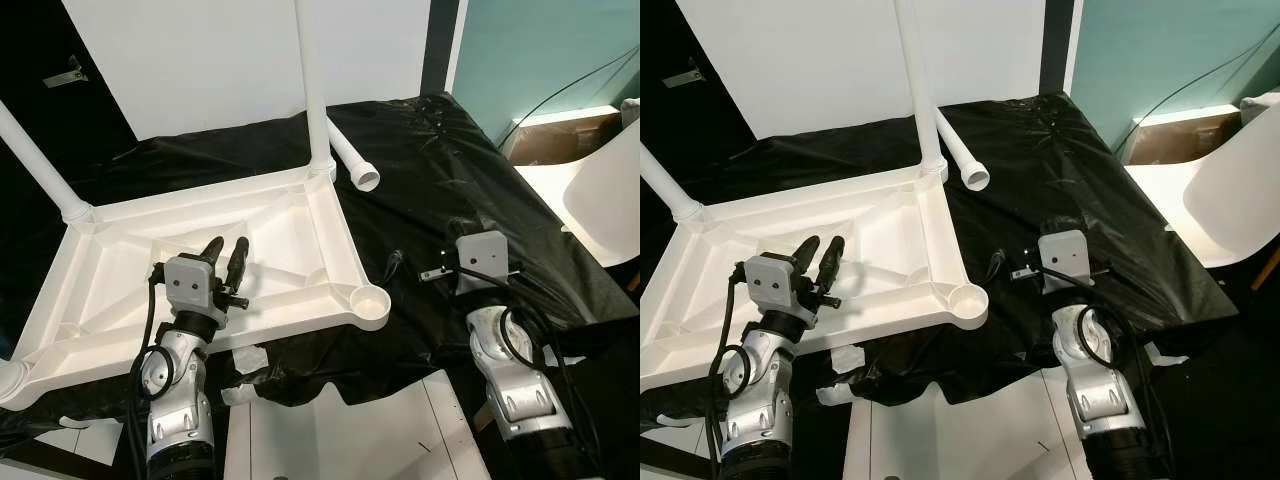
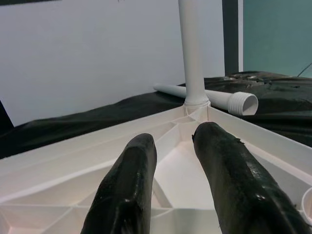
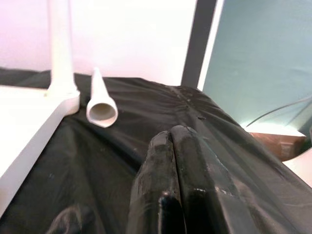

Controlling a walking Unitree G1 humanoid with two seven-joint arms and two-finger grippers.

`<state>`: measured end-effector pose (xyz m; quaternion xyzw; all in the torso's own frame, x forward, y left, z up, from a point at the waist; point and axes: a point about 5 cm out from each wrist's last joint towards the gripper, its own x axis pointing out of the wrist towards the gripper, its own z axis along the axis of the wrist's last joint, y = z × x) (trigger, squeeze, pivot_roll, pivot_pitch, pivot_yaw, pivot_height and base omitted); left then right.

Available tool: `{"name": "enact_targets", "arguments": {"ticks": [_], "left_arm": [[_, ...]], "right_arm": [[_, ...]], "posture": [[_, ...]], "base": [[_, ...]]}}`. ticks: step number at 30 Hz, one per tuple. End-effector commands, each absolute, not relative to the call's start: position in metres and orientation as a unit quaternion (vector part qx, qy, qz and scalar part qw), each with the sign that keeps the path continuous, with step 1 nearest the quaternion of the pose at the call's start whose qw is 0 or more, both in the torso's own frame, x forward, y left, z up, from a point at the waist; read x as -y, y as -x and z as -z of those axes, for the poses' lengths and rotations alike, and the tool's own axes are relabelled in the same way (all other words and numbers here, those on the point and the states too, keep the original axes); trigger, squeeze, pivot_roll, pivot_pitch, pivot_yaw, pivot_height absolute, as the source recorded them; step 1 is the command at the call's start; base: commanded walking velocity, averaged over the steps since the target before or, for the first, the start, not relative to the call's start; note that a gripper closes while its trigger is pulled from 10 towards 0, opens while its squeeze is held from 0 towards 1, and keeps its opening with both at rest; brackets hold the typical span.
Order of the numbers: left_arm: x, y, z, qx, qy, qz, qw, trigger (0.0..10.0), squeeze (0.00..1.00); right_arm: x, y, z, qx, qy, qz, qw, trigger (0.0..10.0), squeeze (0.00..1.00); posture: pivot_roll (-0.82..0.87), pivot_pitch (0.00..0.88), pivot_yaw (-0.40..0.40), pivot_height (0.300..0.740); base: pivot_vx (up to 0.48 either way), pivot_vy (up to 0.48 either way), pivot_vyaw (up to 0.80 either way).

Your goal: Building children table

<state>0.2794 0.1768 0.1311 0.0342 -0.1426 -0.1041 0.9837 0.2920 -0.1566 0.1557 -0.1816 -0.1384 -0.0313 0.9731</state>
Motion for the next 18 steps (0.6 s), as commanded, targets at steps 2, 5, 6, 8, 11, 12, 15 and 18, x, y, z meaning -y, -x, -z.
{"name": "enact_targets", "arguments": {"ticks": [2,5,6,8,11,12,15,18], "left_arm": [[-0.184,-0.278,-0.125,0.139,0.011,-0.048,0.989,10.0,0.00],[-0.186,-0.278,-0.128,0.142,0.013,-0.044,0.989,10.0,0.00],[-0.188,-0.279,-0.129,0.144,0.013,-0.043,0.989,10.0,0.00],[-0.188,-0.279,-0.129,0.144,0.013,-0.042,0.989,10.0,0.00],[-0.187,-0.282,-0.128,0.140,0.013,-0.035,0.989,10.0,0.00],[-0.186,-0.283,-0.128,0.140,0.012,-0.033,0.990,10.0,0.00],[-0.182,-0.285,-0.132,0.148,0.007,-0.019,0.989,10.0,0.00],[-0.179,-0.288,-0.136,0.158,0.006,-0.016,0.987,10.0,0.00]], "right_arm": [[0.152,-0.295,-0.156,0.142,0.163,0.034,0.976,10.0,0.00],[0.145,-0.295,-0.159,0.153,0.154,0.023,0.976,10.0,0.00],[0.143,-0.295,-0.161,0.158,0.152,0.020,0.976,10.0,0.00],[0.142,-0.295,-0.162,0.161,0.151,0.018,0.975,10.0,0.00],[0.145,-0.294,-0.162,0.163,0.150,0.027,0.975,10.0,0.00],[0.147,-0.294,-0.162,0.163,0.149,0.033,0.975,10.0,0.00],[0.148,-0.293,-0.166,0.172,0.141,0.028,0.974,10.0,0.00],[0.148,-0.296,-0.166,0.174,0.137,0.021,0.975,10.0,0.25]], "posture": [[-0.09,0.000,0.077,0.740],[-0.10,0.000,0.076,0.740],[-0.12,0.000,0.082,0.740],[-0.12,0.000,0.082,0.740],[-0.13,0.000,0.089,0.740],[-0.13,0.000,0.089,0.740],[-0.11,0.000,0.084,0.740],[-0.09,0.000,0.072,0.740]], "base": [[0.000,0.000,0.00],[0.000,0.000,0.00],[0.000,0.000,0.00],[0.000,0.000,0.00],[0.000,0.000,0.00],[0.000,0.000,0.00],[0.000,0.000,0.00],[0.000,0.000,0.00]]}}
